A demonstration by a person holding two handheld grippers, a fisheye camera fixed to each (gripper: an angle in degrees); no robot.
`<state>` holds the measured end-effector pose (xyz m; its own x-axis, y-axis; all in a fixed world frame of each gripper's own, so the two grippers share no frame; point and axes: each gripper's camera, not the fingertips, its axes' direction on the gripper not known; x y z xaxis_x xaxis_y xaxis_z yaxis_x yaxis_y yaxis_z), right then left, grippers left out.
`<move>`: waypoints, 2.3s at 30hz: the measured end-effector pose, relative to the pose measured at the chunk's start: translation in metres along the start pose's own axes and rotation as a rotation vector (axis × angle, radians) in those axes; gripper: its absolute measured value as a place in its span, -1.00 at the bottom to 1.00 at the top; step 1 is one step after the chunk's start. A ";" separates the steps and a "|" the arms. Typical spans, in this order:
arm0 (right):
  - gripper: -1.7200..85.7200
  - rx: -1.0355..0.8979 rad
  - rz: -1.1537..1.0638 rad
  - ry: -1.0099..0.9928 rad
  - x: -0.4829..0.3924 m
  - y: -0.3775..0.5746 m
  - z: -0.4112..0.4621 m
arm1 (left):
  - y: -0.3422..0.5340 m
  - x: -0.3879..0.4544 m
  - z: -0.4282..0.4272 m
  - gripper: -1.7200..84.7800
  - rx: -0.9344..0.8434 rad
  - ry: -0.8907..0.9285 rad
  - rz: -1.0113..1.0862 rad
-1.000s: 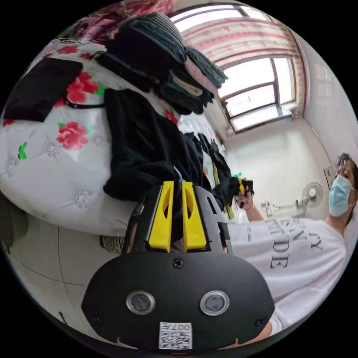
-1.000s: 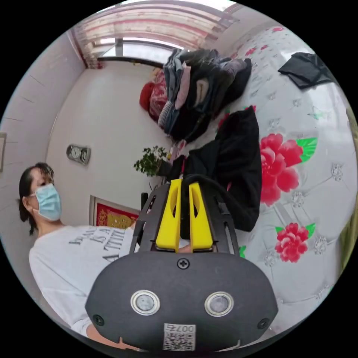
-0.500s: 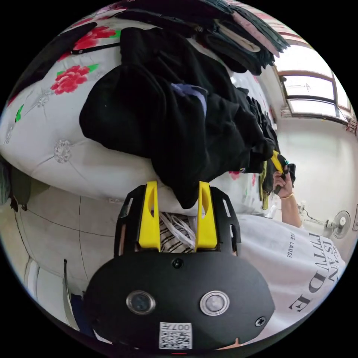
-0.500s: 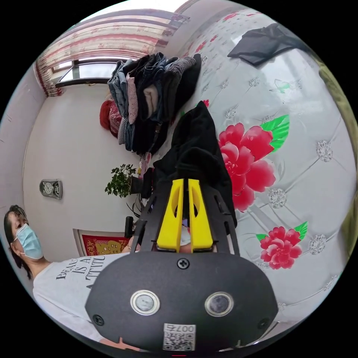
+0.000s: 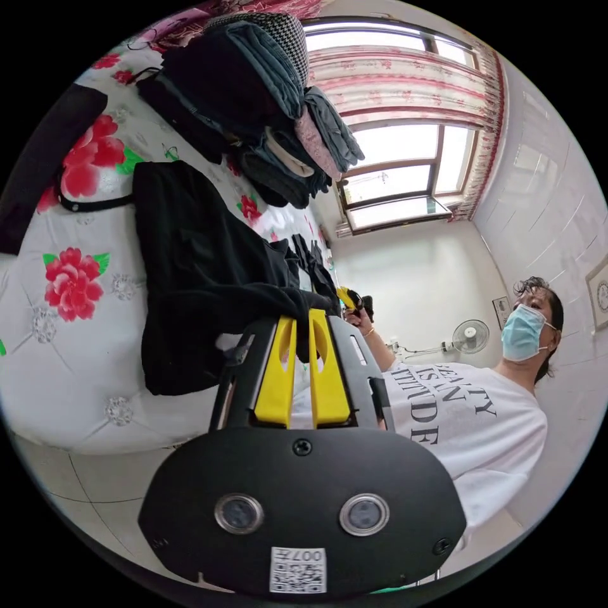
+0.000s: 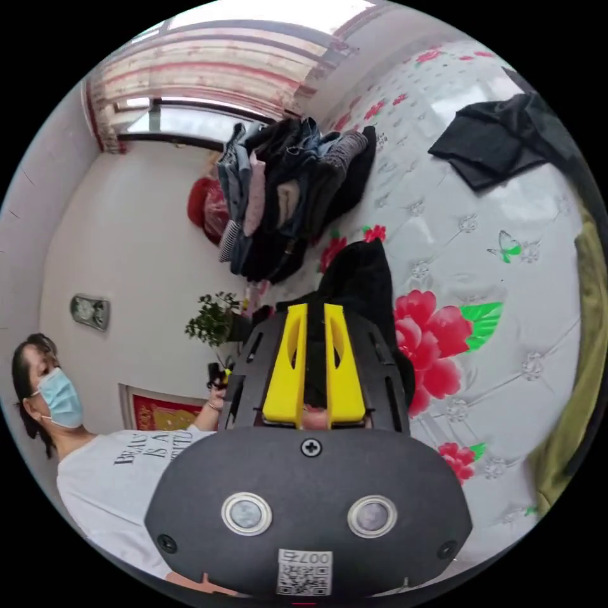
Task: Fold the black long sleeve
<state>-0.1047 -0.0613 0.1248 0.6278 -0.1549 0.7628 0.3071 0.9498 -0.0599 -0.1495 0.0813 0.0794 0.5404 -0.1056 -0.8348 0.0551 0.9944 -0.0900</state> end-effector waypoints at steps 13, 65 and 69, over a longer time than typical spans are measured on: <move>-0.89 -0.194 0.032 -0.129 0.012 -0.003 0.057 | -0.023 -0.015 -0.008 -0.93 0.112 0.088 -0.096; -0.71 -0.472 -0.951 -0.125 -0.384 0.077 0.394 | 0.092 0.012 0.049 -0.74 0.311 -0.495 -0.298; -0.68 -0.813 -0.836 -0.183 -0.366 0.094 0.467 | 0.110 -0.003 0.040 -0.68 0.344 -0.397 -0.360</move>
<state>-0.6402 0.2113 0.1404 -0.0761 -0.5420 0.8369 0.9811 0.1092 0.1599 -0.1113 0.1913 0.0934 0.7042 -0.4895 -0.5142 0.5218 0.8480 -0.0927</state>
